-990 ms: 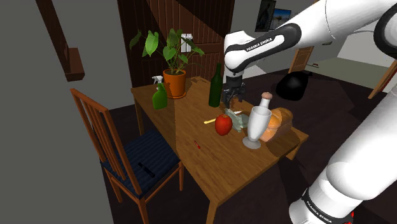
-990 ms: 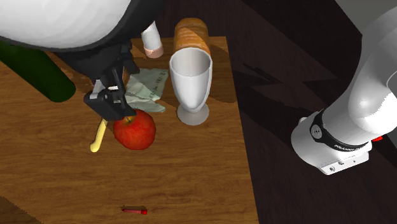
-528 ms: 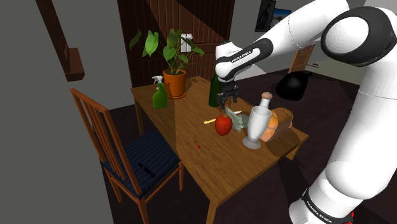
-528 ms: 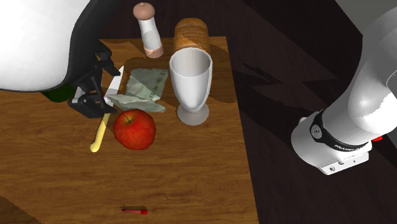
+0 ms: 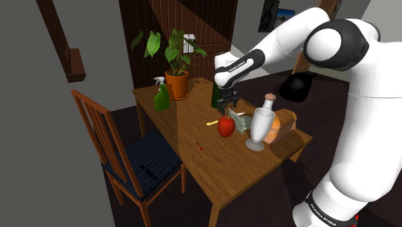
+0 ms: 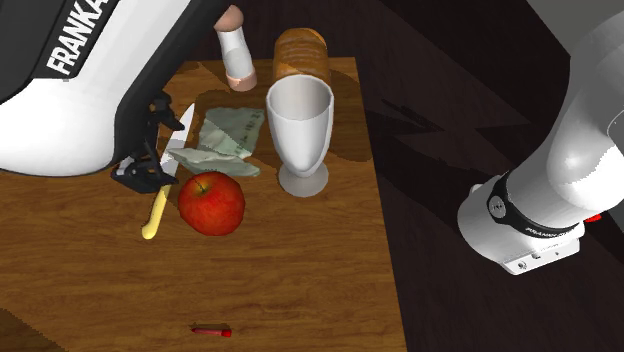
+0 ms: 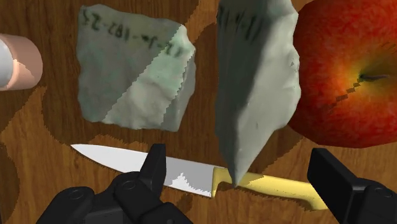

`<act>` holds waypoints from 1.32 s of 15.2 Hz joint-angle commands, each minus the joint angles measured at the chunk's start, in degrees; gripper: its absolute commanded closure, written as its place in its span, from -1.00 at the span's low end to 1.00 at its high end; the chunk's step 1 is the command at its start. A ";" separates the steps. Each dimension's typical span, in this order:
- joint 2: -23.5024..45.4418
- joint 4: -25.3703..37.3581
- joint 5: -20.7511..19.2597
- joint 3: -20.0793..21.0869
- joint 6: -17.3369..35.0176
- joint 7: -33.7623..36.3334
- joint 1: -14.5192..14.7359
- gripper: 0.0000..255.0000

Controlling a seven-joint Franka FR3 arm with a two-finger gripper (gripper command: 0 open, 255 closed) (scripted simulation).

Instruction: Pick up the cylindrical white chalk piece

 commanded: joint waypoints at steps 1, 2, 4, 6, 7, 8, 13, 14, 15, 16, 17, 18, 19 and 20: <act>0.80 -0.53 -0.17 -0.06 1.34 0.30 -0.04 -1.00; 1.04 -0.66 -0.21 -0.08 1.70 0.39 -0.04 -1.00; 1.10 -0.62 -0.22 -0.10 1.73 0.33 -0.09 1.00; 1.04 -0.74 -0.23 -0.09 1.78 0.38 -0.06 1.00; 1.04 -0.78 -0.23 -0.09 1.82 0.39 -0.06 1.00; 1.04 -0.77 -0.23 -0.09 1.81 0.38 -0.07 1.00; 1.05 -0.65 -0.22 -0.07 1.69 0.39 -0.05 1.00; 0.62 -0.46 -0.14 -0.05 1.08 0.23 -0.04 1.00; 0.19 -0.25 -0.07 -0.03 0.46 0.08 -0.03 1.00; -0.22 -0.02 0.01 -0.01 -0.16 -0.08 -0.03 1.00; -0.62 0.22 0.08 0.01 -0.79 -0.23 -0.02 1.00; -1.02 0.46 0.15 0.03 -1.42 -0.38 -0.01 1.00; -1.40 0.72 0.22 0.05 -2.05 -0.54 0.00 1.00; -1.78 1.00 0.29 0.06 -2.68 -0.69 0.01 1.00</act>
